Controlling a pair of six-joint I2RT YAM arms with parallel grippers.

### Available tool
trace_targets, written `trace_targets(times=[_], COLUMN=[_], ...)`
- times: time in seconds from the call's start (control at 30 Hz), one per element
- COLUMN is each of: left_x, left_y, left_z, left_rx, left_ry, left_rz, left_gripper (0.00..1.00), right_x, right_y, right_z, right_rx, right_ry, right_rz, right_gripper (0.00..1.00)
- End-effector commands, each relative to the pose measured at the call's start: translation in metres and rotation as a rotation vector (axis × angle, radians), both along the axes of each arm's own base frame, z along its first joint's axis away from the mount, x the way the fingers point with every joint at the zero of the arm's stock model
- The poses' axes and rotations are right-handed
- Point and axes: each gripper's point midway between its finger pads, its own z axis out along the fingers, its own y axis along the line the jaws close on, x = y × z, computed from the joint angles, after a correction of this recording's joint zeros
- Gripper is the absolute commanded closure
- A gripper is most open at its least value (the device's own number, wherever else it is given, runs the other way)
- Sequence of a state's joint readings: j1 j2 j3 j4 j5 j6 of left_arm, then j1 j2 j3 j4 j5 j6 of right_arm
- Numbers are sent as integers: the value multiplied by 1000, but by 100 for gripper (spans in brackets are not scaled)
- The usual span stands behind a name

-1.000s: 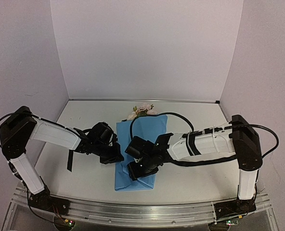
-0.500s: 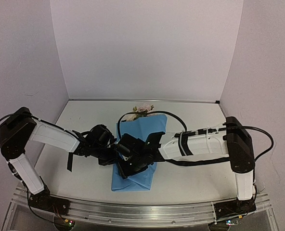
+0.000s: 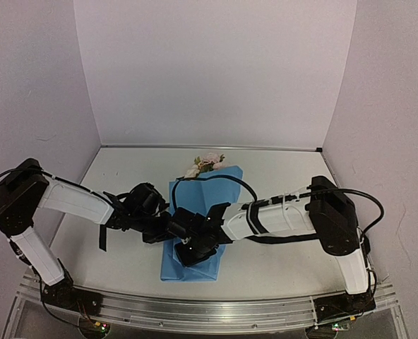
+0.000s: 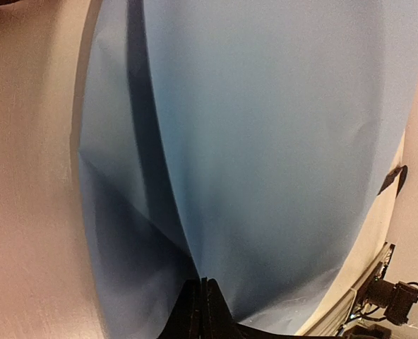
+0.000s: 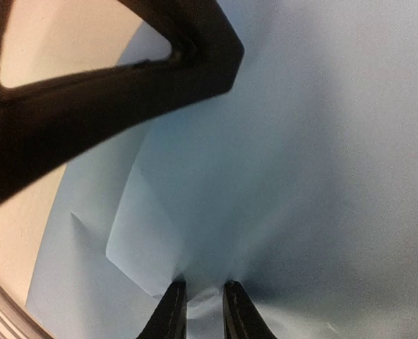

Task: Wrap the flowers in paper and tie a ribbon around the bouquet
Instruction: Adjust the folded bouquet on the ribbon, then pick up the left side of the ribbon at the center of the board.

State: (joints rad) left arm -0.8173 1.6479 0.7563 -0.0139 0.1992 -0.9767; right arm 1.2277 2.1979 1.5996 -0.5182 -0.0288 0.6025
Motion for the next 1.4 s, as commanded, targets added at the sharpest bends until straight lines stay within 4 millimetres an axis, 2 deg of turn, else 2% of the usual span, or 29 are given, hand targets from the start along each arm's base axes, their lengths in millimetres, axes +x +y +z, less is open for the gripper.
trace_targets(times=[0.0,0.17,0.2,0.27,0.37,0.43,0.53,0.63,0.73,0.83,0.97,1.07,1.17,1.37], left_x=[13,31,36,49,70,79,89,100,116,137,159,173,173,156], left_y=[1,43,56,85,143,186,240,280,305,313,302,297,293,275], left_z=[33,58,61,67,72,73,74,62,51,41,23,22,13,-17], left_rx=[-62,8,36,82,217,307,401,432,461,463,447,432,430,440], left_ry=[-80,-149,-163,-178,-197,-206,-224,-182,-147,-117,-96,-128,-99,-13], left_rz=[59,203,245,329,488,608,756,843,863,843,776,733,711,641], left_gripper=[91,69,64,59,52,47,45,40,38,36,38,40,45,64], right_x=[-15,-21,-21,-23,-24,-25,-26,-28,-31,-32,-33,-34,-34,-34], right_y=[-16,-22,-22,-22,-20,-18,-18,-19,-22,-24,-26,-25,-26,-26], right_z=[-28,-36,-37,-38,-40,-40,-41,-44,-47,-48,-48,-49,-52,-55], right_rx=[-69,-88,-89,-89,-86,-84,-84,-88,-95,-99,-99,-97,-100,-103], right_ry=[59,82,86,94,104,108,115,123,132,134,135,140,142,141], right_rz=[12,13,13,16,26,34,42,51,61,69,71,73,73,76], right_gripper=[82,83,83,84,84,84,84,84,84,84,85,85,85,85])
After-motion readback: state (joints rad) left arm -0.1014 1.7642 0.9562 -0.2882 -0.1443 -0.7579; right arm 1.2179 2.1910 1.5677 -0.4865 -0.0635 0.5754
